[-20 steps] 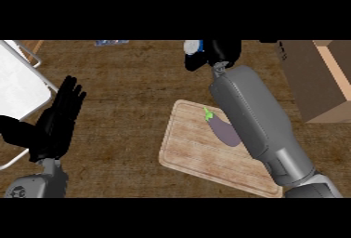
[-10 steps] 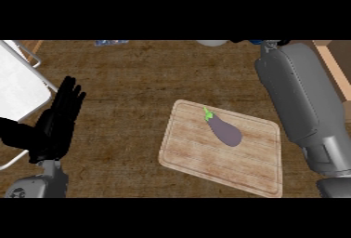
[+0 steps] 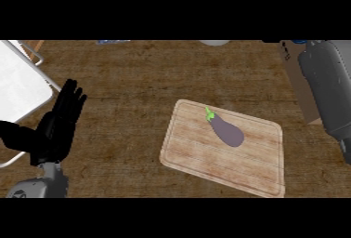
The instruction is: Pick the can from the cutting board and place it in the cardboard box
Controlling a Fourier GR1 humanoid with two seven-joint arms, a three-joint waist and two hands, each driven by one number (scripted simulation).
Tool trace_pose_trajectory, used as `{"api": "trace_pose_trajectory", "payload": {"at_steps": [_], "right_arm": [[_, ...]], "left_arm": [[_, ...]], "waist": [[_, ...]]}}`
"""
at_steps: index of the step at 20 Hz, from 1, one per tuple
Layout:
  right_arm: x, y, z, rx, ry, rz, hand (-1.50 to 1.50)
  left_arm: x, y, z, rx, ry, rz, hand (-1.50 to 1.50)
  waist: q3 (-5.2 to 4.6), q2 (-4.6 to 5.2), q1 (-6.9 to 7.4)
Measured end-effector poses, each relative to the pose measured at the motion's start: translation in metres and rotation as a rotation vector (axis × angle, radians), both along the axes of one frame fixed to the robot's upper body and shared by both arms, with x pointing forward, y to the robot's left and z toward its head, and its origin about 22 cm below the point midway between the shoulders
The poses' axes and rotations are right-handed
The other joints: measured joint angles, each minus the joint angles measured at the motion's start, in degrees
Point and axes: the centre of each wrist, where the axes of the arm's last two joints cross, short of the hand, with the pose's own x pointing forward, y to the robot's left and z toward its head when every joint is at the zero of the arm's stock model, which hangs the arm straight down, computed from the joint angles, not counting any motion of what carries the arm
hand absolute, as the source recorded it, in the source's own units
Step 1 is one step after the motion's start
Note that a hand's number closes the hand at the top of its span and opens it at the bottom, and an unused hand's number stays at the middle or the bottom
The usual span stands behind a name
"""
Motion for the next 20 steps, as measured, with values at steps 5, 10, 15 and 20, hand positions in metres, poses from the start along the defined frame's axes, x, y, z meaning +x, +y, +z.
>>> {"api": "trace_pose_trajectory", "payload": {"at_steps": [5, 10, 15, 20], "right_arm": [[0.001, -0.046, -0.021, -0.062, 0.027, -0.056, 1.50], [-0.002, -0.087, -0.032, -0.100, 0.080, -0.093, 1.50], [-0.009, -0.115, -0.038, -0.148, 0.256, -0.125, -1.50], [-0.018, -0.138, -0.050, -0.069, 0.428, -0.136, -1.50]], "left_arm": [[0.002, -0.011, 0.001, 0.002, -0.003, -0.012, 0.00], [0.008, -0.010, 0.011, 0.001, -0.014, -0.026, 0.00], [0.007, -0.015, 0.011, 0.006, -0.026, -0.044, 0.00], [0.007, -0.017, 0.009, 0.006, -0.028, -0.053, 0.00]], "waist": [[0.03, 0.18, 0.45], [0.06, 0.50, 1.17], [-0.73, 0.38, 2.41], [-0.84, 0.41, 2.73]]}}
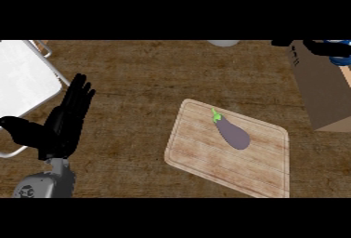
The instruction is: Pick the can from the cutting board and place it in the cardboard box
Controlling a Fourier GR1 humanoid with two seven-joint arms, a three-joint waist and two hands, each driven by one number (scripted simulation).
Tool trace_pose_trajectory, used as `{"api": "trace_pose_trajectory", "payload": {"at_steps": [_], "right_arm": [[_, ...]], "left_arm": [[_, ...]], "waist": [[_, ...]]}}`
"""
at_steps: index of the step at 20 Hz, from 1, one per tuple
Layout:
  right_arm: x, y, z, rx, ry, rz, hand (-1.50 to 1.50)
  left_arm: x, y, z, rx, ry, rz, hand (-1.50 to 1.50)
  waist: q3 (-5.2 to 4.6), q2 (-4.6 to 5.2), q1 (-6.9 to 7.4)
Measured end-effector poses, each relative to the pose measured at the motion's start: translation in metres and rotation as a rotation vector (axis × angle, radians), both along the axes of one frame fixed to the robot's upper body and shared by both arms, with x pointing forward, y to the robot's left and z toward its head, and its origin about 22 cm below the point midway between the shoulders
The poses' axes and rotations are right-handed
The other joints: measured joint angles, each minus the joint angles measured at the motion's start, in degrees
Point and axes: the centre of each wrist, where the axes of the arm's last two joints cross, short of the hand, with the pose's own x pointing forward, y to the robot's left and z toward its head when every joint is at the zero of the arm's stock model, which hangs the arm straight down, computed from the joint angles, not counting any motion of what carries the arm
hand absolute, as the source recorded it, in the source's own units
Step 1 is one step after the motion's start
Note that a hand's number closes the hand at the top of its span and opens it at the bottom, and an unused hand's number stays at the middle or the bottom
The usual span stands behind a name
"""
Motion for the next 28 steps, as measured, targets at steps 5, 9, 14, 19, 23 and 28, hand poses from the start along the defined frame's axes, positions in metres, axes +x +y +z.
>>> {"api": "trace_pose_trajectory", "payload": {"at_steps": [5, 9, 14, 19, 23, 28], "right_arm": [[-0.008, -0.014, -0.008, 0.054, -0.130, 0.034, -1.50], [-0.010, -0.017, -0.004, 0.056, -0.347, 0.078, -1.50], [-0.009, -0.021, 0.009, 0.183, -0.566, 0.092, -1.50], [-0.012, -0.030, 0.022, 0.431, -0.765, 0.063, -1.50], [-0.024, -0.050, 0.015, 0.579, -0.887, 0.052, -1.50], [-0.041, -0.072, -0.003, 0.656, -0.995, 0.042, -1.50]], "left_arm": [[0.001, 0.001, 0.000, -0.003, 0.003, -0.002, 0.00], [0.000, 0.000, -0.001, -0.006, 0.007, 0.004, 0.00], [0.000, 0.008, -0.003, -0.003, 0.010, 0.010, 0.00], [-0.001, 0.009, -0.004, -0.009, 0.014, 0.023, 0.00], [-0.003, 0.013, -0.008, -0.011, 0.014, 0.031, 0.00], [-0.005, 0.014, -0.004, -0.001, 0.014, 0.037, 0.00]], "waist": [[0.38, 0.29, 0.05], [0.70, 0.41, -0.10], [0.92, 0.38, -0.58], [1.09, 0.19, -1.34], [1.08, 0.10, -1.77], [1.02, -0.02, -1.93]]}}
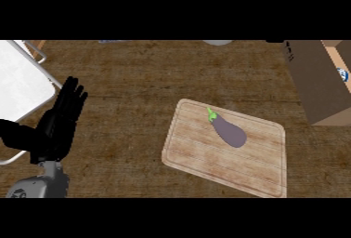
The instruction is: Pick the can from the cutting board and place it in the cardboard box
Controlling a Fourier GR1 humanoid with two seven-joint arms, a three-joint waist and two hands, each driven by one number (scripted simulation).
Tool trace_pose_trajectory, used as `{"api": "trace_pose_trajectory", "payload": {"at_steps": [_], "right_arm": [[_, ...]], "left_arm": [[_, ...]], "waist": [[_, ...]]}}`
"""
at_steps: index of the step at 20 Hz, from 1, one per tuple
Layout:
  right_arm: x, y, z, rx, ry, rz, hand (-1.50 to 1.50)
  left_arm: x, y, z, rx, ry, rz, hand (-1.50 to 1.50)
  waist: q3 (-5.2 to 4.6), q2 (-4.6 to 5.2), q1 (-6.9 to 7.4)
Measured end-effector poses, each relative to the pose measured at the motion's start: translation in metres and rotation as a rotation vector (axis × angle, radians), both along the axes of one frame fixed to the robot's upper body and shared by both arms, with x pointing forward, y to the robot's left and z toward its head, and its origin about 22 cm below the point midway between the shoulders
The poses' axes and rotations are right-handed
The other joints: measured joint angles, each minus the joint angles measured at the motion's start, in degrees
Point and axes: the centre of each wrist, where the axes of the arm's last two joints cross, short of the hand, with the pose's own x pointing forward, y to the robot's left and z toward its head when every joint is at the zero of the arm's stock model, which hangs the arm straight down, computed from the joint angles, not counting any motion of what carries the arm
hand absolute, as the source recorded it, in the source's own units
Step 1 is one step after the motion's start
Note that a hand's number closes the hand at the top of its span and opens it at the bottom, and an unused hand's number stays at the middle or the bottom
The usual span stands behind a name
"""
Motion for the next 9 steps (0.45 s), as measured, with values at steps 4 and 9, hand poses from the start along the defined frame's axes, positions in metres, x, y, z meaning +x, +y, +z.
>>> {"api": "trace_pose_trajectory", "payload": {"at_steps": [4, 9], "right_arm": [[-0.017, -0.021, -0.009, 0.011, -0.061, -0.020, -1.50], [-0.039, -0.042, -0.025, 0.023, -0.102, -0.030, -1.50]], "left_arm": [[0.001, -0.004, 0.003, -0.008, -0.004, -0.001, 0.00], [0.004, -0.003, 0.004, -0.002, 0.000, 0.007, 0.00]], "waist": [[0.00, -0.03, -0.11], [-0.03, -0.12, -0.33]]}}
